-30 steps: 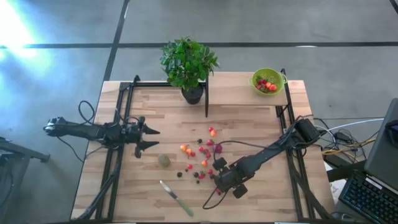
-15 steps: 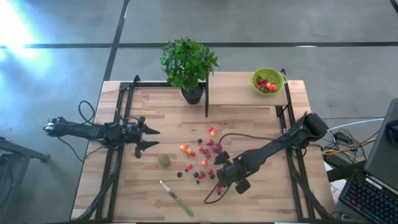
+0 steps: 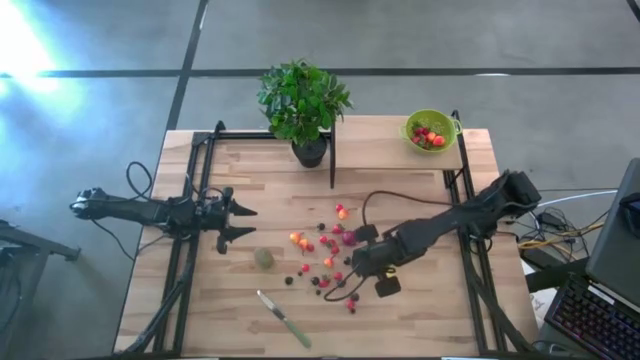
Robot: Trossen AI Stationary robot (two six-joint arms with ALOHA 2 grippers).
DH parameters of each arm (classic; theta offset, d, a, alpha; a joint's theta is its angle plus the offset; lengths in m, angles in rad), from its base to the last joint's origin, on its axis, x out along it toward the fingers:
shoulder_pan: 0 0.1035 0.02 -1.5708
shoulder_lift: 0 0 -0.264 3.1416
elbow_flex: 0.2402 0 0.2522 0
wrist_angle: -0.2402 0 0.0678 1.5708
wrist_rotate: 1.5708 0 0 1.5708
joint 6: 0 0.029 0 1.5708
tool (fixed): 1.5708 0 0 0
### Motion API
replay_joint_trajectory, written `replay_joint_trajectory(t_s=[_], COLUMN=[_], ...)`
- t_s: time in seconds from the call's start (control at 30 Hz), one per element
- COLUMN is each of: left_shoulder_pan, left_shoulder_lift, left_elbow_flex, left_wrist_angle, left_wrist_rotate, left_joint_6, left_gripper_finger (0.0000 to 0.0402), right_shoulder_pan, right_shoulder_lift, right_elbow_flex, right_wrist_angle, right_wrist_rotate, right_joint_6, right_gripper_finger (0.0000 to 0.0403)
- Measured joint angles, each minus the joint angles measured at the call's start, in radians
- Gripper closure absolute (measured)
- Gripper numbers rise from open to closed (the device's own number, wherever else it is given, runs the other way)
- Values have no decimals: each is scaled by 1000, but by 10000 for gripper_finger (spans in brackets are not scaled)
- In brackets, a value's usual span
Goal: Pick & Place Fruit
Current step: Put the blueberry into the green strainer bowl on the shelf
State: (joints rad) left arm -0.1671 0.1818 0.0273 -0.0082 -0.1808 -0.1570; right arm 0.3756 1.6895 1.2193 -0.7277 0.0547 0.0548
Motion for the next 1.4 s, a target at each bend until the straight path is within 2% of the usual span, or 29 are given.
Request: replay_joint_trajectory(t_s=[0.47,0.7,1.03,1.4], left_shoulder_pan=[0,0,0,0], left_shoulder_lift=[1,1,1,1], left_elbow_flex=[0,0,0,0], left_wrist_angle=[0,0,0,0], left_wrist_rotate=[0,0,0,0], left_joint_6=[0,0,0,0], left_gripper_finger=[172,172,172,172], right_shoulder_pan=[1,-6,-10,-10], right_shoulder_lift=[106,107,107,107], right_elbow_flex=[-15,-59,-144,-190], right_wrist_angle=[-1,4,111,173], right_wrist_rotate=[-29,-29,-30,-29], right_joint_6=[142,186,235,269], right_gripper_finger=[259,219,205,241])
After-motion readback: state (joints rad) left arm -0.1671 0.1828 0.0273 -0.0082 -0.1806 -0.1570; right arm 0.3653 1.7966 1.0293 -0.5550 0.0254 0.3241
